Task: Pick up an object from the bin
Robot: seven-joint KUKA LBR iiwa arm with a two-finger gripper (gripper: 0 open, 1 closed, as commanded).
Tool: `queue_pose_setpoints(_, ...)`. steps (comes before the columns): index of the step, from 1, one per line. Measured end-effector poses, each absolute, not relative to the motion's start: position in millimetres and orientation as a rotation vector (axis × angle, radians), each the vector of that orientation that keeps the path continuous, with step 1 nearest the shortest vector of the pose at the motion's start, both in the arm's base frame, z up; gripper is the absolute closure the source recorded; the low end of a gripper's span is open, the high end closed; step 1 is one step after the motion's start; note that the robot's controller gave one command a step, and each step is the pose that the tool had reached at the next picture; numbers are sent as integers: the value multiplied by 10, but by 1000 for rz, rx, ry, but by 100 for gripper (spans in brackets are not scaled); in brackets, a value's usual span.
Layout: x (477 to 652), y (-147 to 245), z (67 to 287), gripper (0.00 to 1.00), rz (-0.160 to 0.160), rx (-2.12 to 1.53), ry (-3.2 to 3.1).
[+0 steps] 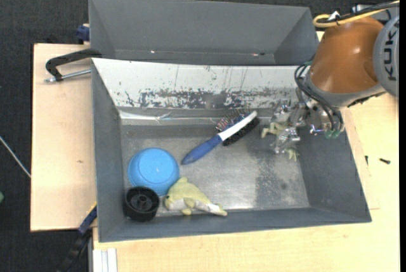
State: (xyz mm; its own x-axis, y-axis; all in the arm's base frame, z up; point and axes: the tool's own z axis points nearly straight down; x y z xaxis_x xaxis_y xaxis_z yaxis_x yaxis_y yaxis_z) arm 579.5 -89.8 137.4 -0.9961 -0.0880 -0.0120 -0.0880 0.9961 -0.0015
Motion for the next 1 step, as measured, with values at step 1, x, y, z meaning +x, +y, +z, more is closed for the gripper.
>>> queue_pose_setpoints(1,5820,-892,1952,100,-2,-136,3126)
